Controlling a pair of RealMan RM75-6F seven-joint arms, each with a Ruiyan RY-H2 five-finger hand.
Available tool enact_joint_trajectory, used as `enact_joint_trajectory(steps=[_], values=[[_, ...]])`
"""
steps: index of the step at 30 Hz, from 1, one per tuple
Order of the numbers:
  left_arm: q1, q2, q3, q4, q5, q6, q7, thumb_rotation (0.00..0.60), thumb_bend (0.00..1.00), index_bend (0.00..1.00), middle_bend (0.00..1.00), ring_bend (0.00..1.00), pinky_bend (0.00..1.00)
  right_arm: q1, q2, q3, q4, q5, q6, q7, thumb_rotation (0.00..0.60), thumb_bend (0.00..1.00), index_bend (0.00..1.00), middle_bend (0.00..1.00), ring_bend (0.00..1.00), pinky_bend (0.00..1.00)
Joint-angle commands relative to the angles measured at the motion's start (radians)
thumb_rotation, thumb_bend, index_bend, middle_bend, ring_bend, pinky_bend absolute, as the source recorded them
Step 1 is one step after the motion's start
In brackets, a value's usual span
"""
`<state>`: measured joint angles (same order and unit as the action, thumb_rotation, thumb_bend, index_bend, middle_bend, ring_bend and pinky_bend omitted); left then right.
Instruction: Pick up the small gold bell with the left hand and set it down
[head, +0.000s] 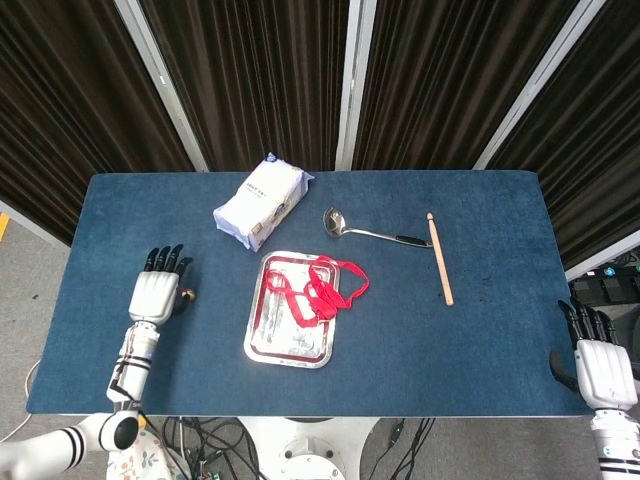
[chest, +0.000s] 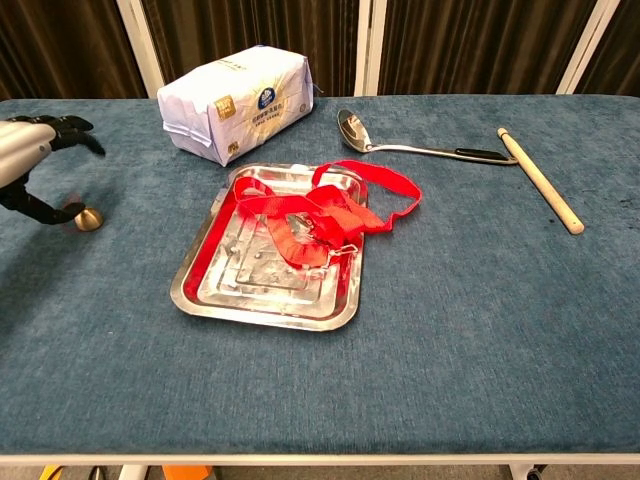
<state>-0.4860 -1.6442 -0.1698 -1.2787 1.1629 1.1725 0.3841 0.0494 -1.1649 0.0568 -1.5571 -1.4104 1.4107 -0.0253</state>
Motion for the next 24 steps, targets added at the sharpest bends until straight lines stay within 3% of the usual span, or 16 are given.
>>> enact_joint_trajectory(steps=[1, 7, 11, 18, 24], values=[[0.027, 0.050, 0.001, -0.079, 0.024, 0.043, -0.031, 0.600, 0.31, 0.13, 0.02, 0.00, 0.00, -0.001, 0.000, 0.000, -0.002, -0.001, 0.002, 0.000, 0.599, 0.40, 0.00, 0.00, 0.00, 0.00], [0.159, 0.157, 0.048, -0.183, 0.170, 0.306, -0.089, 0.600, 0.29, 0.13, 0.02, 0.00, 0.00, -0.008, -0.003, -0.007, 0.007, -0.008, 0.009, 0.012, 0.599, 0.40, 0.00, 0.00, 0.00, 0.00], [0.263, 0.222, 0.082, -0.216, 0.202, 0.428, -0.182, 0.600, 0.28, 0.13, 0.02, 0.00, 0.00, -0.018, -0.018, -0.012, 0.027, -0.016, 0.023, 0.034, 0.599, 0.40, 0.00, 0.00, 0.00, 0.00], [0.368, 0.276, 0.169, -0.218, 0.258, 0.481, -0.261, 0.600, 0.26, 0.13, 0.02, 0.00, 0.00, -0.031, -0.034, -0.019, 0.050, -0.024, 0.038, 0.055, 0.598, 0.40, 0.00, 0.00, 0.00, 0.00], [0.394, 0.266, 0.188, -0.204, 0.285, 0.470, -0.282, 0.600, 0.26, 0.13, 0.02, 0.00, 0.00, -0.039, -0.037, -0.024, 0.055, -0.034, 0.048, 0.060, 0.599, 0.40, 0.00, 0.00, 0.00, 0.00]])
